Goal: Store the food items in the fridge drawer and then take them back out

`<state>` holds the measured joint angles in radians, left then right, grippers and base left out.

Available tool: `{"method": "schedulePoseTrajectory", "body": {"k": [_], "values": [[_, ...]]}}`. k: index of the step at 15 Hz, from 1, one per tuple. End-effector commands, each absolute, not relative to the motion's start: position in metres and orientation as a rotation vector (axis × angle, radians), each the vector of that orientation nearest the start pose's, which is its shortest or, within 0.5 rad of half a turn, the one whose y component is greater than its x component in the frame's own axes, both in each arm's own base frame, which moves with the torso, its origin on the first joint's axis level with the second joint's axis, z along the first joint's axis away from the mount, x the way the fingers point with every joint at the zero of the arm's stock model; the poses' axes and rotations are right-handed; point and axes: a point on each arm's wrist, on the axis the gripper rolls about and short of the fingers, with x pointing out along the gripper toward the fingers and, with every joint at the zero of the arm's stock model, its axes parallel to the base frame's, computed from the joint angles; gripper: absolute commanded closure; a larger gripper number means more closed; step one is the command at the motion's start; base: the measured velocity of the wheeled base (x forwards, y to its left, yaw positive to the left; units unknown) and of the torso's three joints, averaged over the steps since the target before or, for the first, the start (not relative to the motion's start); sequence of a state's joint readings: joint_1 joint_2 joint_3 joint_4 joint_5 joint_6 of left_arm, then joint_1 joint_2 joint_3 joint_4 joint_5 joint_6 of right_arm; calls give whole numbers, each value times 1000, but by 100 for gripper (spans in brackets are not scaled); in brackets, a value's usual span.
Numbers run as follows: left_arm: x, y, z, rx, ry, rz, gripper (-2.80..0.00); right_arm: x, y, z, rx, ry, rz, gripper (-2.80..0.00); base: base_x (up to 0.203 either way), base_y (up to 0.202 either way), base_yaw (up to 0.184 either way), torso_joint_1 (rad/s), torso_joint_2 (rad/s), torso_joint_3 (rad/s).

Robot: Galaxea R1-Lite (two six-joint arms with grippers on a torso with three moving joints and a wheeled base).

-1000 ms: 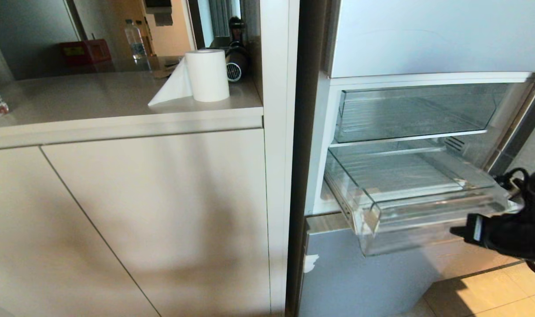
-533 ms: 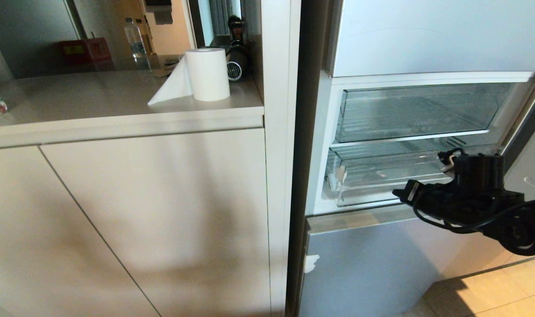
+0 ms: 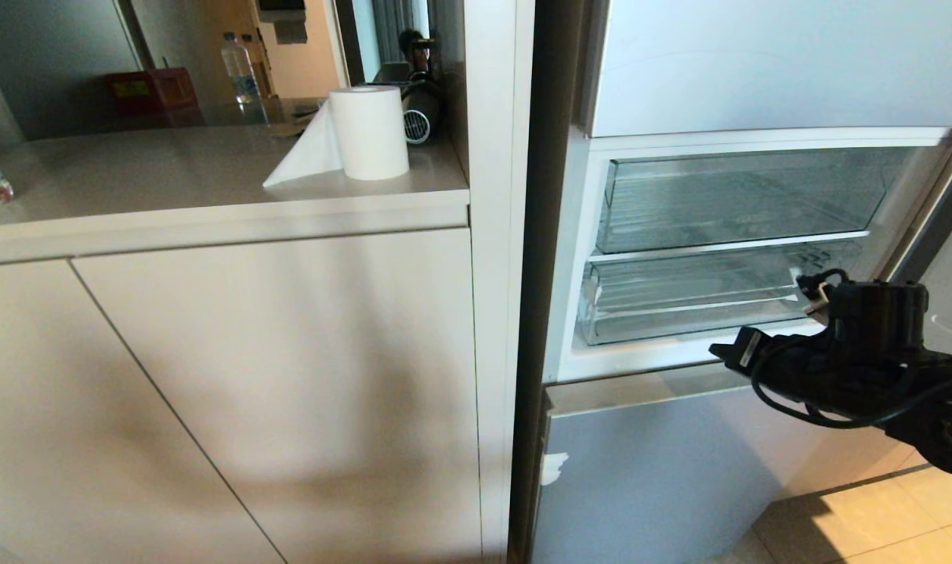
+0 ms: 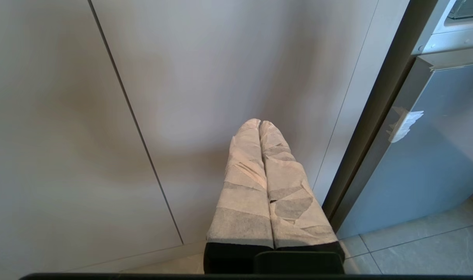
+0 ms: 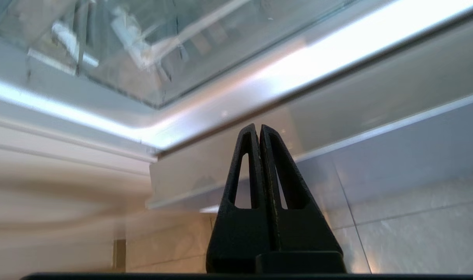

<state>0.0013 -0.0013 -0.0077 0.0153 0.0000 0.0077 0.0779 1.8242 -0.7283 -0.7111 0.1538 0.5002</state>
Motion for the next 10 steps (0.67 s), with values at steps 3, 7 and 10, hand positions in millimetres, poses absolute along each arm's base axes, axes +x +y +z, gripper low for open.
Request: {"method": "schedulePoseTrajectory", "body": {"k": [3, 7, 10], "values": [[-24, 0, 76, 8, 6, 2, 0, 353, 32, 113, 505, 436, 129, 0, 0, 0, 0, 0, 0, 0], [-24, 0, 76, 8, 6, 2, 0, 394, 34, 103, 507, 383, 125, 0, 0, 0, 0, 0, 0, 0], [-24, 0, 76, 8, 6, 0, 0, 405, 35, 101, 509, 366, 129, 0, 0, 0, 0, 0, 0, 0]]}}
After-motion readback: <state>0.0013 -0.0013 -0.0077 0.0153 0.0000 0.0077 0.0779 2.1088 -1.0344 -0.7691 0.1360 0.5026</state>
